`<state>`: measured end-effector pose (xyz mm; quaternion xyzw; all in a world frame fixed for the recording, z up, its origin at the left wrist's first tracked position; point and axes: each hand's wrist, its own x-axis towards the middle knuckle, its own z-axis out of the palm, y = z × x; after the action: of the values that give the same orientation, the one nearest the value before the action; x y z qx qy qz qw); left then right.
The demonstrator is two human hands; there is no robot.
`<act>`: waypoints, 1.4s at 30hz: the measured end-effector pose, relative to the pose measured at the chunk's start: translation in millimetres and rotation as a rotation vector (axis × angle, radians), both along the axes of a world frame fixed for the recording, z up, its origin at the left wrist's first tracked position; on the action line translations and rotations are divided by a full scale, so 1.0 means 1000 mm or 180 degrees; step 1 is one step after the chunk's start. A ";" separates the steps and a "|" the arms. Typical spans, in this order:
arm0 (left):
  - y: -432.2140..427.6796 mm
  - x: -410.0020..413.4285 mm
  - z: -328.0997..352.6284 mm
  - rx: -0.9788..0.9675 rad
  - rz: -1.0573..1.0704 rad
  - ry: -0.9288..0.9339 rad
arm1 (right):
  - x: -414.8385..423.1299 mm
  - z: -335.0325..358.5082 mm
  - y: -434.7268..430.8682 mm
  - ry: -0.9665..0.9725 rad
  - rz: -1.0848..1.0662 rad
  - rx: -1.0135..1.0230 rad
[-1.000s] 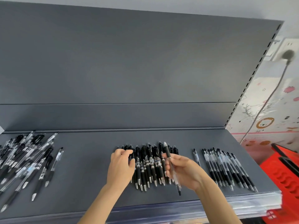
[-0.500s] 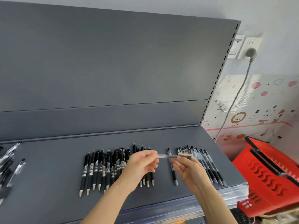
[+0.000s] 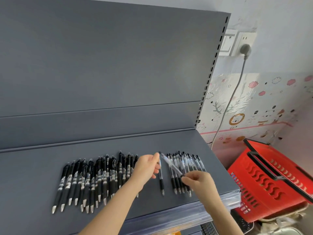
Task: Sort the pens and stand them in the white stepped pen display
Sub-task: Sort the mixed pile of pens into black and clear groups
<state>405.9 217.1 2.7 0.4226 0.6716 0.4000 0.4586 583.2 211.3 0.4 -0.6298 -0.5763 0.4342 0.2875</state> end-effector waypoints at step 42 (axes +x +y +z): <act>-0.080 -0.080 -0.005 0.0077 0.0300 0.2599 | -0.086 -0.006 -0.016 -0.2093 0.1290 0.1173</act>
<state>326.3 136.8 -2.0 0.5208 0.8123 0.2278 0.1306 496.9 194.8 -5.5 -0.5470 -0.8173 0.1478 0.1050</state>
